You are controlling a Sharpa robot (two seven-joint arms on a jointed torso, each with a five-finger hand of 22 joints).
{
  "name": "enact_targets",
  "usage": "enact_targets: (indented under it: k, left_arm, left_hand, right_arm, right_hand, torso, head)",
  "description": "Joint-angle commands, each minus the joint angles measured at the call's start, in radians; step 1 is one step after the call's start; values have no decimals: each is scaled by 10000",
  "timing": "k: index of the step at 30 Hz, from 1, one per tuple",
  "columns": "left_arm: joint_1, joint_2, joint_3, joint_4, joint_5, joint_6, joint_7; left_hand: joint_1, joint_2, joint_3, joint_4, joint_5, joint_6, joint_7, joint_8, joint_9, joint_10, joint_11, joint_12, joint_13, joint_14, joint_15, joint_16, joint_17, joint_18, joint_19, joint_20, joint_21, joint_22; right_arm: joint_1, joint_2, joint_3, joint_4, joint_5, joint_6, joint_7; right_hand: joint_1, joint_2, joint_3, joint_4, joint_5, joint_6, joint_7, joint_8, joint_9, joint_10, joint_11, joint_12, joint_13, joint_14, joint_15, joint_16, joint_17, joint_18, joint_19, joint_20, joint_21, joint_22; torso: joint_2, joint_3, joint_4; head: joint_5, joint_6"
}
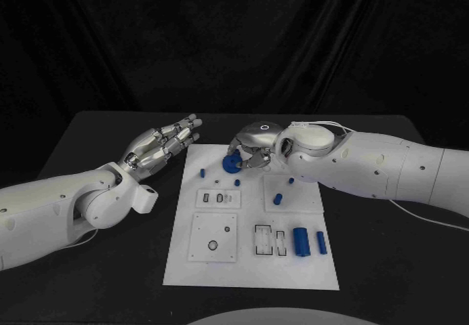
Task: Assemble the parts on the task board
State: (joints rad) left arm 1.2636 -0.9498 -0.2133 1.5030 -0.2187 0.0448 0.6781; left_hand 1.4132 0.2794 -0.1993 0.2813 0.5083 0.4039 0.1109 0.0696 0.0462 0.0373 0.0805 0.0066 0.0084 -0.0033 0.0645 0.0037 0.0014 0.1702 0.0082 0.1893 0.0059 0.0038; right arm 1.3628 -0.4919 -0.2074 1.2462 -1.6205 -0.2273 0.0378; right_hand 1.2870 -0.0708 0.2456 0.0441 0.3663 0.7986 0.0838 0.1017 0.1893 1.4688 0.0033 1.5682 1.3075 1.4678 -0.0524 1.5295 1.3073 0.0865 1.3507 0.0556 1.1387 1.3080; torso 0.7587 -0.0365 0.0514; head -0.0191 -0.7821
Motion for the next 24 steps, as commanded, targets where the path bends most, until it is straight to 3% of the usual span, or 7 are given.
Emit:
enact_targets:
  k: [1,24]
  left_arm:
    - [14,31,9,9,55,133,686]
    - [14,41,9,13,55,147,658]
  left_hand:
    - [103,19,81,-3,48,-55,56,43,7,16,72,29,15,33,77,-37,-14,106,-3,49,10,16]
    - [123,33,117,-15,64,-62,65,47,7,24,84,31,16,33,94,-37,-14,107,3,74,14,19]
  right_arm:
    - [-35,6,5,14,-17,128,-106]
    - [-109,178,5,-312,-17,-37,-451]
  right_hand:
    - [-28,43,73,-4,-107,116,3,48,11,1020,-69,26,2633,865,-77,-32,2312,111,-19,-25,-32,435]
    - [123,103,187,-101,-325,169,18,-46,-29,1020,-64,26,2633,851,-76,-72,2286,136,-62,-32,-189,396]
  torso:
    - [-3,-4,6]
    - [1,-10,24]
  head:
    - [-10,-14]
    - [-46,-41]
